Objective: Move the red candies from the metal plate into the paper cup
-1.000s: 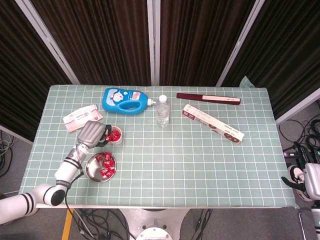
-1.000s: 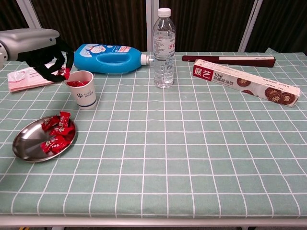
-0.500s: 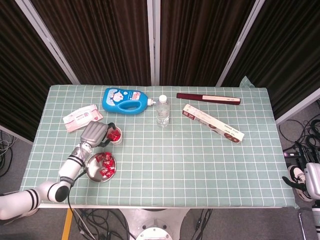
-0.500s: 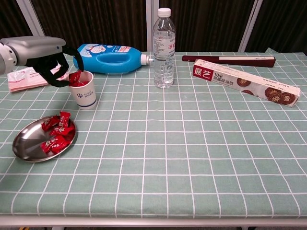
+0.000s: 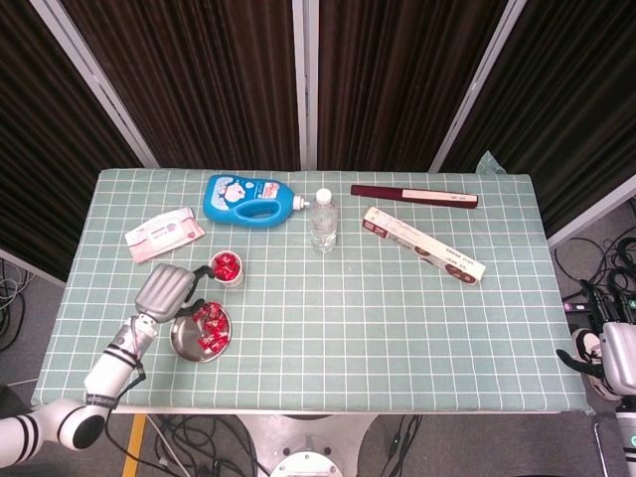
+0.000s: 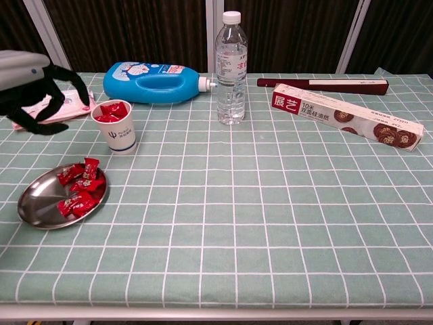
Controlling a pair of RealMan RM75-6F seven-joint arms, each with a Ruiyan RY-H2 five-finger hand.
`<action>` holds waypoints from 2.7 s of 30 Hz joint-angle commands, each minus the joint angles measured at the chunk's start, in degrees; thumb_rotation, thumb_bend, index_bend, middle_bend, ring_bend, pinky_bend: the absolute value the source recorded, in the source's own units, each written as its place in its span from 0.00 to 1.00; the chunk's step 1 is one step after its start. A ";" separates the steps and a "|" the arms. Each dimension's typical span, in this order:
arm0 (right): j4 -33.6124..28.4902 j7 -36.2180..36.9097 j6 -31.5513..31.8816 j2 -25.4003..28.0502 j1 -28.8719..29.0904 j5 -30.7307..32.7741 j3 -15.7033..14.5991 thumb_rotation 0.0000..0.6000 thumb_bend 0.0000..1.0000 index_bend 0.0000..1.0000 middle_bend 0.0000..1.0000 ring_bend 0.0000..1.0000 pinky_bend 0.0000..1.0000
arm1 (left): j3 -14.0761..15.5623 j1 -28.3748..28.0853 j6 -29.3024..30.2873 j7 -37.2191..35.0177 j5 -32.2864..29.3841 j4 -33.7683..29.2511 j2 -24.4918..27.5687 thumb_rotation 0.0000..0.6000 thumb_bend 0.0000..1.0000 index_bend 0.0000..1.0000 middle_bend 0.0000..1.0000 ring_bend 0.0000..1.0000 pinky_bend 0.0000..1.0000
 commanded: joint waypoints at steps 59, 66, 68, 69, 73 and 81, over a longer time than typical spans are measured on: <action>-1.02 -1.11 -0.57 0.29 0.30 0.74 0.07 1.00 0.03 0.00 0.14 0.00 0.35 | 2.66 0.00 -10.02 1.61 -4.44 10.29 -9.72 1.00 0.42 0.62 0.85 0.93 1.00; -1.11 -0.99 -0.43 0.37 0.28 0.53 0.03 1.00 0.03 0.00 0.14 0.00 0.35 | -0.11 0.78 -6.30 -2.71 -3.16 7.06 -6.21 1.00 0.44 0.62 0.85 0.93 1.00; -1.04 -0.93 -0.39 0.36 0.25 0.51 0.00 1.00 0.03 0.00 0.14 0.00 0.35 | -1.91 0.62 -4.85 -3.74 -3.06 5.59 -4.69 1.00 0.44 0.62 0.85 0.93 1.00; -0.98 -0.89 -0.37 0.35 0.22 0.50 -0.03 1.00 0.03 0.00 0.14 0.00 0.35 | -3.06 0.31 -4.34 -4.16 -3.23 4.96 -3.93 1.00 0.44 0.62 0.85 0.93 1.00; -0.82 -0.70 -0.24 0.31 0.12 0.47 -0.06 1.00 0.03 0.00 0.14 0.00 0.35 | -6.69 -1.61 -4.23 -4.29 -4.54 4.13 -2.50 1.00 0.44 0.62 0.85 0.93 1.00; -0.44 -0.38 -0.18 0.18 0.01 0.75 0.01 1.00 0.03 0.00 0.14 0.00 0.35 | -9.65 -7.28 -9.95 -0.20 -9.74 7.41 -4.12 1.00 0.44 0.61 0.84 0.93 1.00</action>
